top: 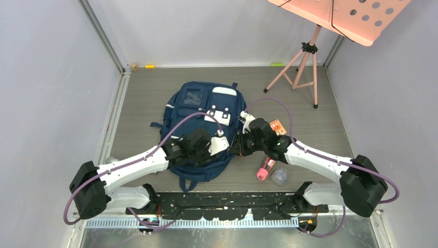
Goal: Pack the student bag
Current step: Unzip the student bag at the center of the board.
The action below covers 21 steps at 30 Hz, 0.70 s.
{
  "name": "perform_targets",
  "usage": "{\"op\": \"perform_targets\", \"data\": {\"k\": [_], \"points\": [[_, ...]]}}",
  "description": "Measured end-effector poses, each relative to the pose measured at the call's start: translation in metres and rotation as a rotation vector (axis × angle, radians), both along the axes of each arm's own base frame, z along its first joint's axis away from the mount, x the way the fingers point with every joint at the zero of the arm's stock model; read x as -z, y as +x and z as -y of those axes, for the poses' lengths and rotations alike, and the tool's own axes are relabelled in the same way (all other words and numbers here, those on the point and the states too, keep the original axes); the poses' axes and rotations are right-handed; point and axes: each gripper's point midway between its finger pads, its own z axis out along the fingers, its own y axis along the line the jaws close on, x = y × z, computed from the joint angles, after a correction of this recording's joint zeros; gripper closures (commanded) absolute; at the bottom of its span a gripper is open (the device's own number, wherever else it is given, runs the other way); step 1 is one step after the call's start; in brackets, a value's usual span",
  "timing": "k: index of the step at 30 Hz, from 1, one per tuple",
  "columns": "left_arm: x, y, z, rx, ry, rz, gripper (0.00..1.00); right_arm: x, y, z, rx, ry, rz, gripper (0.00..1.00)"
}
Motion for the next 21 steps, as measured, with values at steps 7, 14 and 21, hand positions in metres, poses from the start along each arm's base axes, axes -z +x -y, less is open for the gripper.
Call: {"op": "perform_targets", "data": {"k": [7, 14, 21], "points": [[-0.003, 0.006, 0.005, -0.019, 0.008, 0.012, 1.00, -0.006, 0.004, 0.002, 0.012, 0.016, 0.023, 0.99], [-0.021, 0.007, 0.009, -0.066, -0.066, 0.029, 1.00, -0.009, 0.005, 0.005, 0.007, 0.015, 0.049, 0.99], [-0.054, 0.022, 0.022, -0.142, -0.178, 0.014, 1.00, -0.019, -0.001, 0.006, -0.019, 0.010, 0.108, 0.99]]}}
